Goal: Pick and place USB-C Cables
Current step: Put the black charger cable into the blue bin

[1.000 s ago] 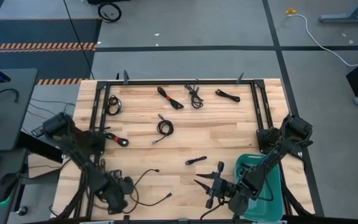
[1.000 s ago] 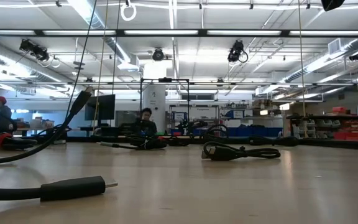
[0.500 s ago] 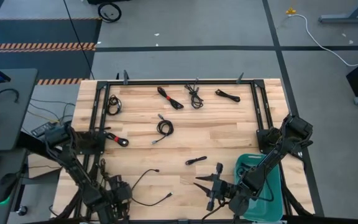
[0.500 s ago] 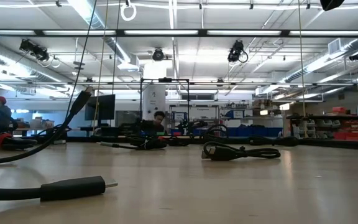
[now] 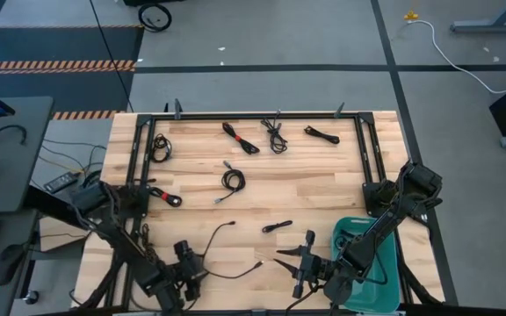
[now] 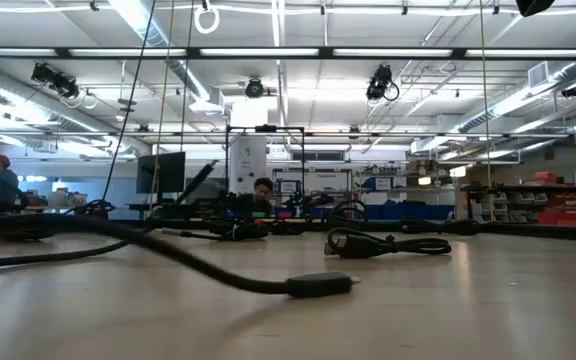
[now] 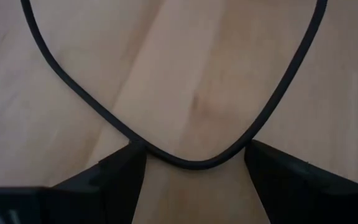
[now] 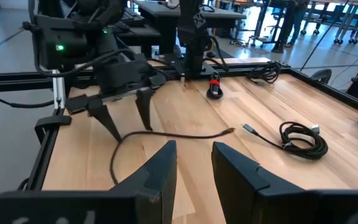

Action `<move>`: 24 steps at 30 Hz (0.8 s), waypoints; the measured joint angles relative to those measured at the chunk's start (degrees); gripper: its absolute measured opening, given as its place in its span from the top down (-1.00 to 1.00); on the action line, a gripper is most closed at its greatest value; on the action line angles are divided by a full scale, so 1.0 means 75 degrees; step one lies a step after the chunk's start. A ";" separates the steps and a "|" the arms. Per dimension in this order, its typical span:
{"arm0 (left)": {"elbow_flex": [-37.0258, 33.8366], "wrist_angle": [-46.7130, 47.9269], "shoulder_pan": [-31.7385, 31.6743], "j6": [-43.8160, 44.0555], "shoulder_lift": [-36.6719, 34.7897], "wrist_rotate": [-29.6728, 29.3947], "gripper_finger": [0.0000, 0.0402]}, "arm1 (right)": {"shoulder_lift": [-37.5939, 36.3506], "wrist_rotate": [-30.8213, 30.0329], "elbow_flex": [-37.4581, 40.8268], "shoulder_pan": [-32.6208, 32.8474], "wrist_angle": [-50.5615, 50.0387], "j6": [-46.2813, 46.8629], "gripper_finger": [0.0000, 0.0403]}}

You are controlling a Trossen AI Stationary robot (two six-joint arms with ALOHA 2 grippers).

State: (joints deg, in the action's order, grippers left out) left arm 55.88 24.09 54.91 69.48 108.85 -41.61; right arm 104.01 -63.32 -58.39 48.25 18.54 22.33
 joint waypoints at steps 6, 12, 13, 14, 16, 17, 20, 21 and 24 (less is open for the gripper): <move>0.0006 -0.0084 -0.0526 0.0031 0.0036 0.0069 -0.38 | 0.0000 0.0005 0.0000 -0.0002 0.0001 0.0004 0.47; 0.0012 -0.0187 -0.0992 -0.0032 0.0074 0.0190 -0.12 | -0.0003 0.0118 0.0000 0.0022 0.0029 0.0070 0.47; 0.0015 -0.0216 -0.1056 -0.0137 0.0081 0.0250 -0.03 | -0.0003 0.0159 0.0000 0.0028 0.0030 0.0079 0.47; 0.0015 -0.0232 -0.1119 -0.0184 0.0106 0.0293 0.07 | -0.0003 0.0196 0.0000 0.0038 0.0030 0.0082 0.47; 0.0015 -0.0235 -0.1219 -0.0229 0.0106 0.0315 0.29 | -0.0003 0.0200 0.0000 0.0049 0.0030 0.0084 0.47; 0.0015 -0.0255 -0.1270 -0.0350 0.0106 0.0310 0.41 | -0.0003 0.0200 0.0000 0.0062 0.0030 0.0085 0.47; 0.0015 -0.0350 -0.1377 -0.0846 0.0109 0.0322 0.79 | -0.0003 0.0199 0.0000 0.0144 0.0031 0.0085 0.47; 0.0015 -0.0362 -0.1398 -0.0999 0.0109 0.0314 0.89 | -0.0006 0.0196 0.0000 0.0199 0.0036 0.0085 0.47; 0.0009 -0.0327 -0.1394 -0.1166 0.0115 0.0290 0.95 | -0.0006 0.0015 0.0000 0.0462 0.0272 0.0005 0.48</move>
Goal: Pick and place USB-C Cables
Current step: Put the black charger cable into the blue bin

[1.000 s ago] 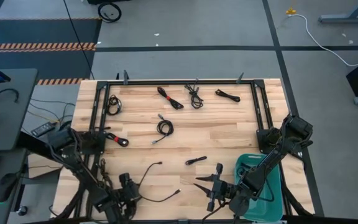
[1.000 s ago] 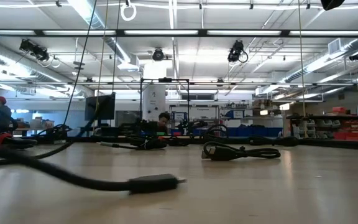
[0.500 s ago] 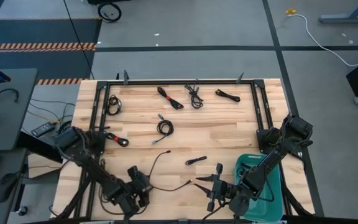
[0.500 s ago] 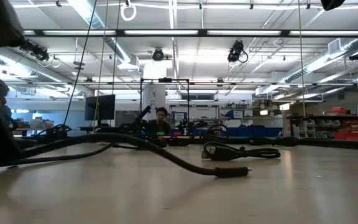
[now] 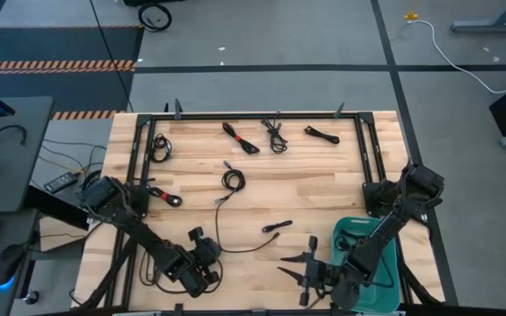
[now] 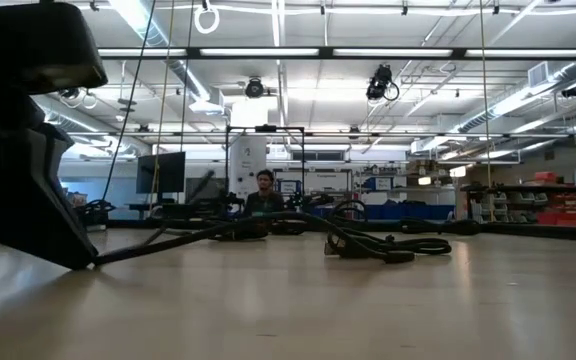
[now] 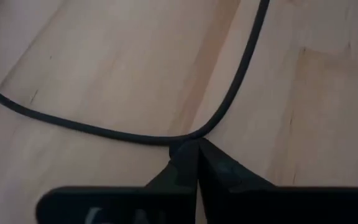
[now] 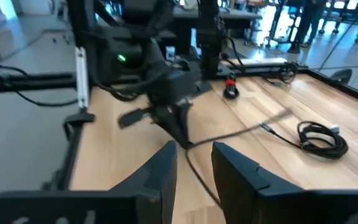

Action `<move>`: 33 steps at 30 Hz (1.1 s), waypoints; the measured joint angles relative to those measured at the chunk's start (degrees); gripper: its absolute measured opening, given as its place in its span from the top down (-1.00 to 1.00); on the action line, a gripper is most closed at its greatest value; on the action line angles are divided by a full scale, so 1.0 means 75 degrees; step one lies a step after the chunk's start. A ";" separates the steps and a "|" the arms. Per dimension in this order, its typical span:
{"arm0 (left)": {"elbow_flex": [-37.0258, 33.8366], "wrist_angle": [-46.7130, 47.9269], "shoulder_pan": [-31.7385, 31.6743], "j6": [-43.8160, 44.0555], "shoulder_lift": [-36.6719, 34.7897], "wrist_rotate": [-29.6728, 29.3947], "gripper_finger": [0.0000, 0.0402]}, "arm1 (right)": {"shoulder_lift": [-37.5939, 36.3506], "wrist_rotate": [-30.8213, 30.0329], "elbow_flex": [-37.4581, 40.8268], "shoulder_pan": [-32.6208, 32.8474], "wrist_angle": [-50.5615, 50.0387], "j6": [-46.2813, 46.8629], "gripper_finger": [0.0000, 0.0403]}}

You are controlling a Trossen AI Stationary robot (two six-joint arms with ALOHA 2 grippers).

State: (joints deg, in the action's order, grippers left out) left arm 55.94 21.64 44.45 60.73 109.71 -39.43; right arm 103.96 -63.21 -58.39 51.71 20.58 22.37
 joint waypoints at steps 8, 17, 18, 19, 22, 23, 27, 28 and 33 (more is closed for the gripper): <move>0.0237 0.0307 0.0535 -0.1300 -0.0728 0.0070 0.98 | -0.0006 -0.0194 -0.0006 0.0544 0.0329 -0.0268 0.57; 0.0470 0.0072 -0.0482 -0.4158 -0.0630 0.1478 0.47 | -0.0006 -0.0078 -0.0006 0.0257 0.0335 -0.0346 0.63; 0.0469 -0.0015 -0.0653 -0.4440 -0.0526 0.1559 0.37 | -0.0006 -0.0001 -0.0006 0.0228 0.0338 -0.0352 0.63; 0.0469 -0.0131 -0.0800 -0.4662 -0.0462 0.1639 0.27 | -0.0004 0.0050 -0.0006 0.0213 0.0338 -0.0365 0.63; 0.0478 -0.0595 -0.1187 -0.5118 -0.0339 0.2006 0.01 | -0.0006 0.0169 -0.0006 0.0211 0.0363 -0.0361 0.63; 0.0482 -0.0675 -0.1289 -0.5259 -0.0287 0.2216 -0.06 | -0.0005 0.0184 -0.0006 0.0230 0.0397 -0.0359 0.63; 0.0505 -0.0969 -0.1531 -0.5473 -0.0117 0.2653 -0.03 | -0.0003 0.0654 -0.0009 0.0305 0.0487 -0.0346 0.63; 0.0507 -0.1001 -0.1549 -0.5512 -0.0111 0.2701 0.06 | -0.0003 0.0913 -0.0008 0.0305 0.0503 -0.0325 0.63; 0.0492 -0.0975 -0.1462 -0.5526 -0.0276 0.2815 0.81 | 0.0236 0.1809 -0.0011 0.0077 0.0644 -0.0015 0.63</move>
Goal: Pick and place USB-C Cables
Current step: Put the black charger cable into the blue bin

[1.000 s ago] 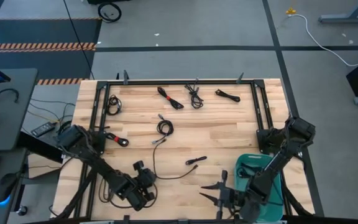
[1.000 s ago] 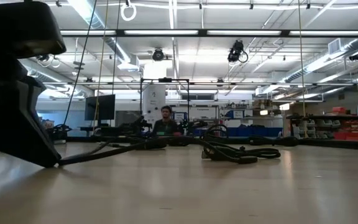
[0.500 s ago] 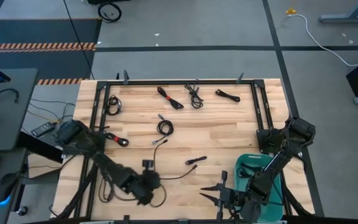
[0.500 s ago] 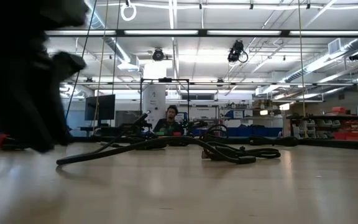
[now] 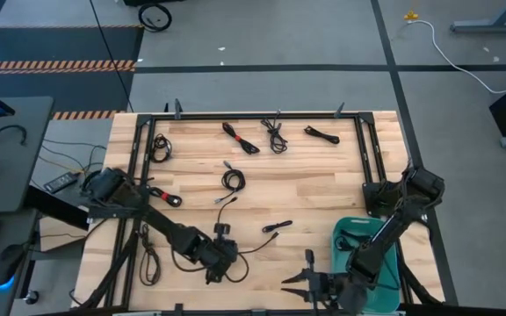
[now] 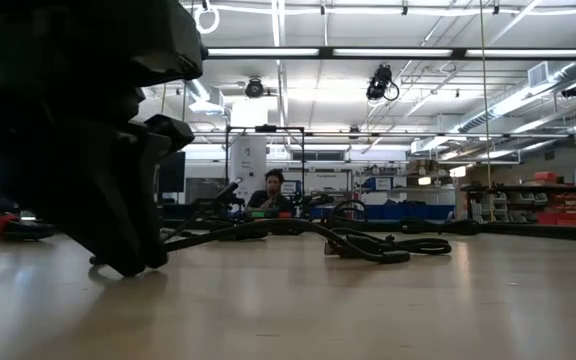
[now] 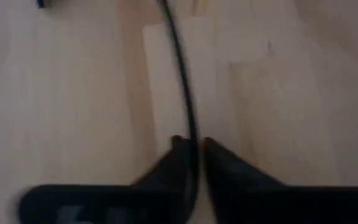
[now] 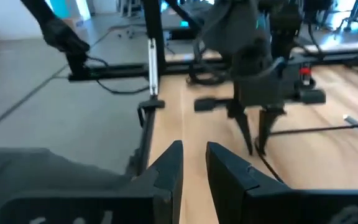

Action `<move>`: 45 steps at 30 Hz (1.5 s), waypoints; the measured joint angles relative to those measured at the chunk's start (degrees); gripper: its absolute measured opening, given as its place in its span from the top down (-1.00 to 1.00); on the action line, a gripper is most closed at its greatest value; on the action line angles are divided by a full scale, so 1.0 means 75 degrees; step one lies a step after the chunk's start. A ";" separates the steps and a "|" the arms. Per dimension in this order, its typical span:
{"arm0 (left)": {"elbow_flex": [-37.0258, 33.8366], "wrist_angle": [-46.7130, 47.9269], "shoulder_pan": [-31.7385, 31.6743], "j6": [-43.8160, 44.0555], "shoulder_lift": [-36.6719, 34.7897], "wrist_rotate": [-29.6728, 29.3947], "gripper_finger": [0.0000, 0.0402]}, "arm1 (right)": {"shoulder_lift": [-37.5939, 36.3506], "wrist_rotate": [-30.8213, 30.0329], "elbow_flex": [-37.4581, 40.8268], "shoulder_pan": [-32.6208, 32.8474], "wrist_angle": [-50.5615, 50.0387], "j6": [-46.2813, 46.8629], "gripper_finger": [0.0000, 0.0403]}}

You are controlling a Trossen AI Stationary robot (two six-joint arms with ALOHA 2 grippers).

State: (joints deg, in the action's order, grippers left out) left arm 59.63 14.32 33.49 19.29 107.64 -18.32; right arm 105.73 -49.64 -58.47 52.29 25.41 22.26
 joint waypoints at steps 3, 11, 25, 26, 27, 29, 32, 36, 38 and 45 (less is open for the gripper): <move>-0.0037 0.0128 0.0168 0.0363 -0.0362 -0.0157 0.91 | 0.0455 0.0190 0.0002 -0.0279 0.0480 0.0036 0.63; -0.0011 0.0135 0.0888 0.1143 -0.1547 -0.0255 0.94 | 0.1412 0.1166 -0.0193 -0.1409 0.2845 -0.1904 0.58; -0.0011 -0.0020 0.1022 0.1142 -0.1711 -0.0295 0.94 | 0.1405 0.2393 -0.1362 -0.2675 0.0551 -0.2997 -0.01; -0.0011 -0.0045 0.1033 0.1144 -0.1711 -0.0296 0.94 | 0.1405 0.2475 -0.1362 -0.2710 0.0478 -0.3013 -0.02; -0.0009 -0.0059 0.1044 0.1142 -0.1711 -0.0296 0.94 | 0.1405 0.2646 -0.1362 -0.2757 0.0438 -0.3068 -0.03; -0.0008 -0.0049 0.1045 0.1138 -0.1711 -0.0293 0.94 | 0.1405 0.3136 -0.1362 -0.2836 0.0440 -0.3146 -0.06; -0.0008 -0.0049 0.1036 0.1106 -0.1711 -0.0292 0.93 | 0.1496 0.3500 -0.1376 -0.2909 0.0495 -0.3141 -0.09; -0.0008 -0.0052 0.1027 0.1078 -0.1714 -0.0296 0.93 | 0.1909 0.3678 -0.1477 -0.3015 0.0522 -0.3295 -0.13; -0.0008 -0.0065 0.1001 0.1076 -0.1717 -0.0293 0.93 | 0.2267 0.3595 -0.1658 -0.3066 0.0599 -0.3498 -0.16; -0.0006 -0.0221 0.1018 0.0786 -0.1717 -0.0103 0.93 | 0.3456 0.2794 -0.2877 -0.3381 0.0766 -0.4063 -0.17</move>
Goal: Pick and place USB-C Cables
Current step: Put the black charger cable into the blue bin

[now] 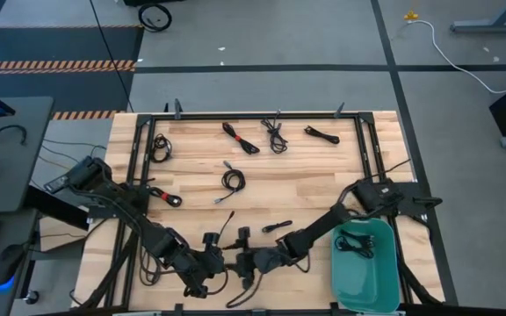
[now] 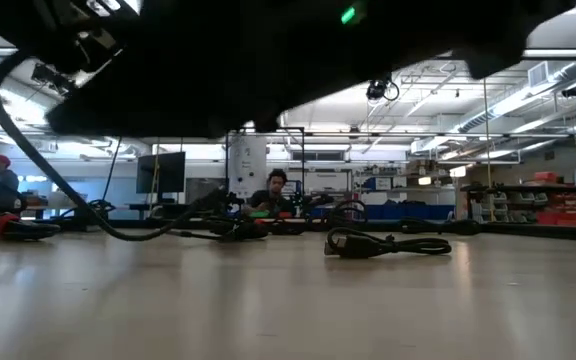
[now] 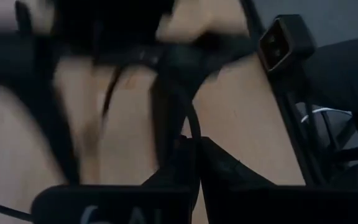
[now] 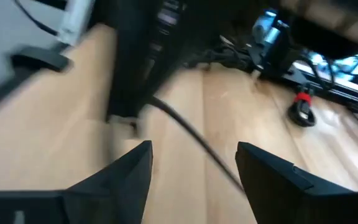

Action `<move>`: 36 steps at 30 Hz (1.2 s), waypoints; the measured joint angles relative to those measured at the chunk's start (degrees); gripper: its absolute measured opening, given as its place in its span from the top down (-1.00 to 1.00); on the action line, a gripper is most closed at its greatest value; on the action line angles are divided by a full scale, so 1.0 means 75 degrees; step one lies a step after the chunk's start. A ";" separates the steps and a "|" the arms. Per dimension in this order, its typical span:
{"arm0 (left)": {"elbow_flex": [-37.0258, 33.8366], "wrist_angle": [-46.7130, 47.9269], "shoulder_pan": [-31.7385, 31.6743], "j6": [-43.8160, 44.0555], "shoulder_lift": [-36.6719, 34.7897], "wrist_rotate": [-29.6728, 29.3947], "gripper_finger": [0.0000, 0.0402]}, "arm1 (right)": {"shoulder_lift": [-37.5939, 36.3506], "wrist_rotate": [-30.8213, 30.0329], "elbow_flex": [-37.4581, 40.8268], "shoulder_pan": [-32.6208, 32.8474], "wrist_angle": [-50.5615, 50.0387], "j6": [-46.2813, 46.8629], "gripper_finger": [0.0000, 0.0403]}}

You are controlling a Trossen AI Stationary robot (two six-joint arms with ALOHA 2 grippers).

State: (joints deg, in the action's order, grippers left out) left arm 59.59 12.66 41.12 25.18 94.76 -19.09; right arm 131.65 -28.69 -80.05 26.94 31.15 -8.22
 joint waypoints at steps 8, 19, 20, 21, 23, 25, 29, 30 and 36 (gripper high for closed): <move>-0.0001 -0.0693 0.0003 -0.0939 0.0000 0.0049 0.92 | 0.1043 0.0537 -0.1053 -0.0274 0.0054 -0.0648 -0.12; 0.0001 -0.0482 0.0151 -0.0954 -0.0177 -0.0002 0.88 | 0.1117 -0.0379 -0.1198 0.0113 -0.0250 -0.0111 0.92; 0.0001 -0.0329 0.0185 -0.0820 -0.0278 -0.0032 0.85 | 0.1117 -0.0622 -0.1198 0.0185 -0.0291 -0.0013 0.92; 0.0001 -0.0120 0.0215 -0.0678 -0.0395 -0.0047 0.82 | 0.1117 -0.0792 -0.1198 0.0251 -0.0355 0.0135 0.92; 0.0010 0.0494 0.0284 -0.0296 -0.0714 -0.0044 0.71 | 0.1074 -0.0884 -0.1194 0.0360 -0.0627 0.0489 0.94; 0.0021 0.1322 0.0400 0.0281 -0.1061 -0.0024 0.60 | 0.0961 -0.0907 -0.1183 0.0508 -0.1041 0.0867 0.95; 0.0019 0.2984 0.0667 0.1558 -0.1567 -0.0226 0.42 | 0.0264 -0.1179 -0.1175 0.0923 -0.2180 0.1390 0.95; 0.0019 0.3349 0.0794 0.1841 -0.1629 -0.0557 0.40 | 0.0037 -0.1202 -0.1177 0.1023 -0.2504 0.1522 0.95; 0.0013 0.4149 0.1540 0.2759 -0.1537 -0.3122 0.38 | -0.1819 -0.1229 -0.1177 0.1727 -0.4768 0.2648 0.95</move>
State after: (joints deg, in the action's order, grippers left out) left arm 59.68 43.78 52.67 45.88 83.23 -42.50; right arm 118.01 -37.90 -88.88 39.89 -4.61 11.64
